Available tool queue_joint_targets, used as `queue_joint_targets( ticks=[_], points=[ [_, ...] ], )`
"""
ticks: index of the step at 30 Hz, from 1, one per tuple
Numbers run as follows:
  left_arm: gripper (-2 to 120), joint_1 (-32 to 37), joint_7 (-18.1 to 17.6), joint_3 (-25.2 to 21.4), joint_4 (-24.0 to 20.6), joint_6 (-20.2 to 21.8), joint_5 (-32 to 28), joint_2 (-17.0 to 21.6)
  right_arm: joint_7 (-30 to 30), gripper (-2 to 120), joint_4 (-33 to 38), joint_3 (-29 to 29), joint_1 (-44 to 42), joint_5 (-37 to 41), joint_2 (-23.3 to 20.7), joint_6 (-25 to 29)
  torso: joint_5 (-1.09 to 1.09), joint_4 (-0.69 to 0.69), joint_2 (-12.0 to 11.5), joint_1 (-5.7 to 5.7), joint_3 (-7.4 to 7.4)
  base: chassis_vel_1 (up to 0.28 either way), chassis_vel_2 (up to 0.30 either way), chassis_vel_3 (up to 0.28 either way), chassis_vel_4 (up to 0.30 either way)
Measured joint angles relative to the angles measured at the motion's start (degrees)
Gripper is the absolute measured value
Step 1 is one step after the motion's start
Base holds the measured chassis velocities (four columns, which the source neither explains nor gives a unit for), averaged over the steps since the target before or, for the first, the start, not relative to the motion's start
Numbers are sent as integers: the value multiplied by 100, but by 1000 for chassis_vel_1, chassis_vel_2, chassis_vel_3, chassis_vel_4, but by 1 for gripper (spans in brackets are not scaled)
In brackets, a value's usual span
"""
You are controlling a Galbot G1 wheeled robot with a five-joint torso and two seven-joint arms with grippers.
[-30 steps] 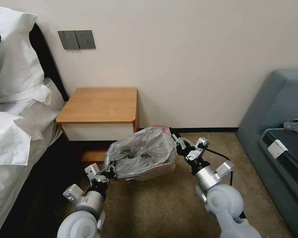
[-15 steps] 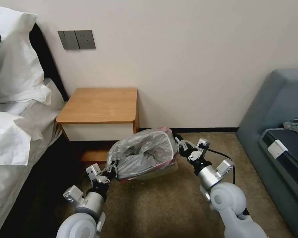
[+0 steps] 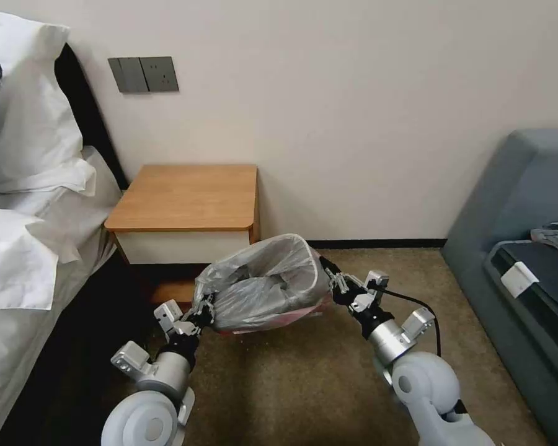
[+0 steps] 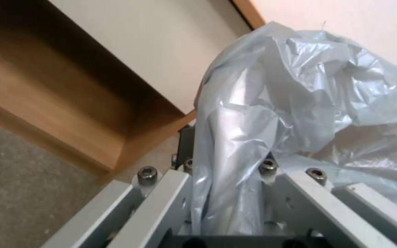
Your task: Pick up the garbage bag from the table and place it over the trash can.
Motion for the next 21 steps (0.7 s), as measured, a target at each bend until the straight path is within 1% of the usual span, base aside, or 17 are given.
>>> queue_joint_targets(
  ticks=[6, 12, 21],
  points=[
    [5, 39, -31, -47, -106, 37, -207, 1, -117, 0, -148, 6, -22, -349, 30, 267, 0, -1, 0, 0, 0, 0, 0, 0, 0],
    [5, 95, -38, -63, -209, 75, -294, -3, -121, 0, -336, 89, 93, -637, -67, 502, 0, 0, 0, 0, 0, 0, 0, 0, 0],
    [5, 138, -14, -51, -243, 102, -318, 12, 40, 0, -282, 65, 34, -677, -137, 562, 0, -1, 0, 0, 0, 0, 0, 0, 0]
  ],
)
